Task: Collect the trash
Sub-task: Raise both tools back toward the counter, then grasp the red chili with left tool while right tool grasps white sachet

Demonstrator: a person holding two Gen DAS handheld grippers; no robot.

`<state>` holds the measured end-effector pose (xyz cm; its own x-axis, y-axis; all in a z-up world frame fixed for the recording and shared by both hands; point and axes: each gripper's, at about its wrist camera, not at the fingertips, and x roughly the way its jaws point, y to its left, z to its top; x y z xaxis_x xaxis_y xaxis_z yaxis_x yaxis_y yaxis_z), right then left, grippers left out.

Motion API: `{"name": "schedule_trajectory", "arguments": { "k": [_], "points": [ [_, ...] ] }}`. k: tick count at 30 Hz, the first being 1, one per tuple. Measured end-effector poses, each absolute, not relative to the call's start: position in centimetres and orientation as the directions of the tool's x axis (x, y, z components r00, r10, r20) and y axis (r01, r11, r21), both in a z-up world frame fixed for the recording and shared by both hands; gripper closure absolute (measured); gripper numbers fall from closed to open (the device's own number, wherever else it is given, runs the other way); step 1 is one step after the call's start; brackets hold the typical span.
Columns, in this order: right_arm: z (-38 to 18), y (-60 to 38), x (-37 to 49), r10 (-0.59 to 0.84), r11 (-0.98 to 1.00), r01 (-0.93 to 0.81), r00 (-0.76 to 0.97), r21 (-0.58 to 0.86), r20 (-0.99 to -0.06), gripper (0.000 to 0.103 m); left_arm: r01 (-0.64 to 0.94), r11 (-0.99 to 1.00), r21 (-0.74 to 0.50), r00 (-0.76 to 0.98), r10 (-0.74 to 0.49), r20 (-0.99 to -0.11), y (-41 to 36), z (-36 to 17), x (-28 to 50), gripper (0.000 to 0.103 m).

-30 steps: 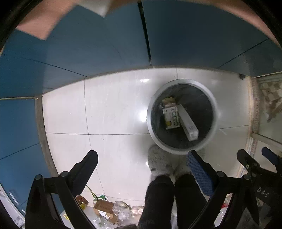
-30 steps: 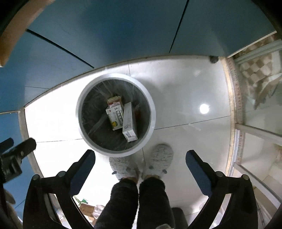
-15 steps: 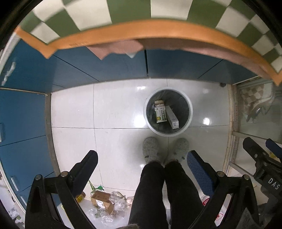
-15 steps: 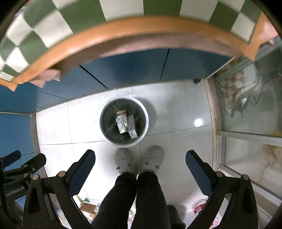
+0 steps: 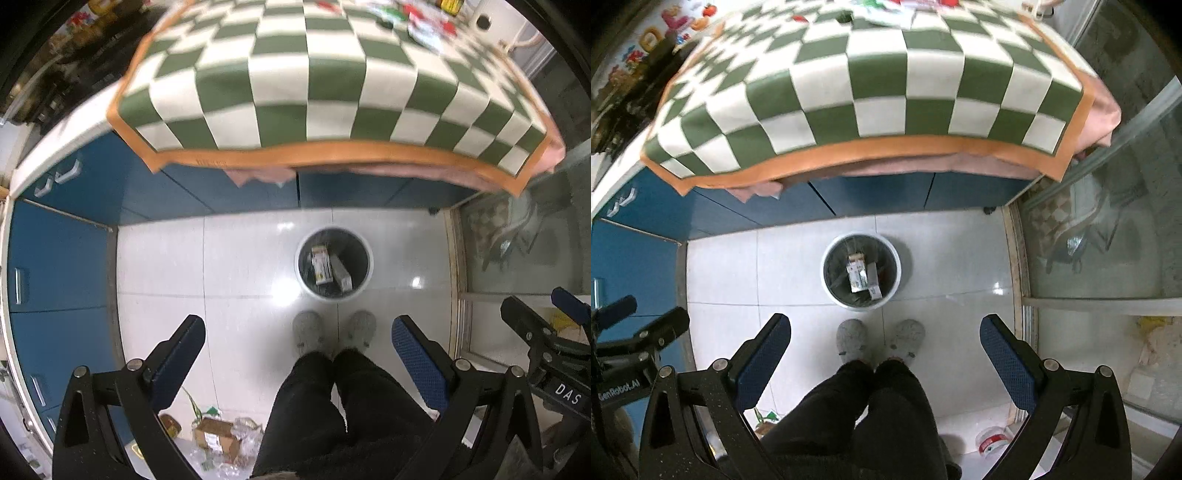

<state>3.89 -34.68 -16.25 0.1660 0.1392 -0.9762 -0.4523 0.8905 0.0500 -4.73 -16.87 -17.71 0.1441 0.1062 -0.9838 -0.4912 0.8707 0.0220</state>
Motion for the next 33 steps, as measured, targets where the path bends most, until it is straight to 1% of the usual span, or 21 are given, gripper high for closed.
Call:
{"name": "schedule_trajectory", "arguments": {
  "k": [4, 7, 10, 13, 16, 18, 22, 23, 25, 26, 27, 28, 29, 31, 33],
  "points": [
    [-13.4, -34.3, 4.1, 0.211, 0.894, -0.433, 0.183, 0.114, -0.960, 0.000, -0.499, 0.865, 0.047, 0.215, 0.176, -0.961, -16.3, -13.9, -4.7, 0.000],
    [-11.2, -33.9, 5.7, 0.281, 0.894, -0.406, 0.182, 0.188, -0.942, 0.000, -0.515, 0.854, 0.070, 0.269, 0.239, -0.933, -15.6, -11.2, -3.0, 0.000],
    [-9.1, -33.7, 9.1, 0.346, 0.894, -0.365, 0.194, 0.260, -0.918, 0.000, -0.542, 0.836, 0.080, 0.318, 0.292, -0.902, -14.4, -8.8, -0.5, 0.000],
    [-8.3, -33.5, 13.9, 0.393, 0.890, -0.330, 0.208, 0.315, -0.896, 0.000, -0.578, 0.809, 0.106, 0.340, 0.357, -0.870, -12.8, -7.1, 3.2, 0.000],
    [-8.5, -32.8, 20.1, 0.423, 0.885, -0.306, 0.218, 0.350, -0.880, 0.000, -0.607, 0.780, 0.155, 0.307, 0.410, -0.859, -10.9, -6.4, 7.6, 0.000],
    [-9.4, -31.9, 24.5, 0.426, 0.888, -0.291, 0.224, 0.357, -0.876, 0.000, -0.626, 0.760, 0.172, 0.278, 0.424, -0.862, -9.6, -6.4, 10.6, 0.000],
    [-13.6, -27.9, 35.8, 0.382, 0.911, -0.251, 0.205, 0.329, -0.901, 0.000, -0.659, 0.726, 0.199, 0.196, 0.421, -0.886, -7.7, -8.0, 17.6, 0.000],
    [-15.0, -26.6, 38.0, 0.349, 0.920, -0.259, 0.198, 0.294, -0.916, 0.000, -0.663, 0.720, 0.208, 0.172, 0.416, -0.893, -7.3, -8.7, 19.1, 0.000],
    [-18.0, -23.9, 41.9, 0.296, 0.928, -0.285, 0.180, 0.239, -0.938, 0.007, -0.668, 0.706, 0.235, 0.111, 0.406, -0.907, -6.6, -10.3, 21.5, 0.000],
    [-19.1, -22.8, 43.0, 0.284, 0.929, -0.293, 0.165, 0.228, -0.944, 0.016, -0.672, 0.696, 0.254, 0.071, 0.402, -0.913, -6.2, -11.4, 22.6, 0.000],
    [-20.8, -21.1, 44.7, 0.270, 0.926, -0.309, 0.139, 0.217, -0.953, 0.029, -0.676, 0.691, 0.258, 0.049, 0.391, -0.919, -5.9, -12.1, 23.1, 0.000],
    [-21.6, -20.4, 45.2, 0.266, 0.923, -0.320, 0.131, 0.213, -0.955, 0.034, -0.682, 0.686, 0.253, 0.030, 0.373, -0.927, -5.5, -12.8, 23.7, 0.000],
    [-21.9, -18.8, 45.9, 0.247, 0.917, -0.361, 0.174, 0.172, -0.953, 0.034, -0.692, 0.677, 0.250, 0.009, 0.355, -0.935, -5.0, -13.6, 24.2, 0.000],
    [-22.3, -16.3, 46.1, 0.230, 0.879, -0.462, 0.198, 0.116, -0.953, 0.060, -0.714, 0.667, 0.214, 0.003, 0.308, -0.951, -4.1, -14.7, 25.1, 0.001],
    [-22.3, -14.6, 46.0, 0.217, 0.850, -0.525, 0.254, 0.055, -0.943, 0.076, -0.741, 0.650, 0.172, 0.006, 0.262, -0.965, -3.1, -15.5, 26.1, 0.001]
  ]
}}
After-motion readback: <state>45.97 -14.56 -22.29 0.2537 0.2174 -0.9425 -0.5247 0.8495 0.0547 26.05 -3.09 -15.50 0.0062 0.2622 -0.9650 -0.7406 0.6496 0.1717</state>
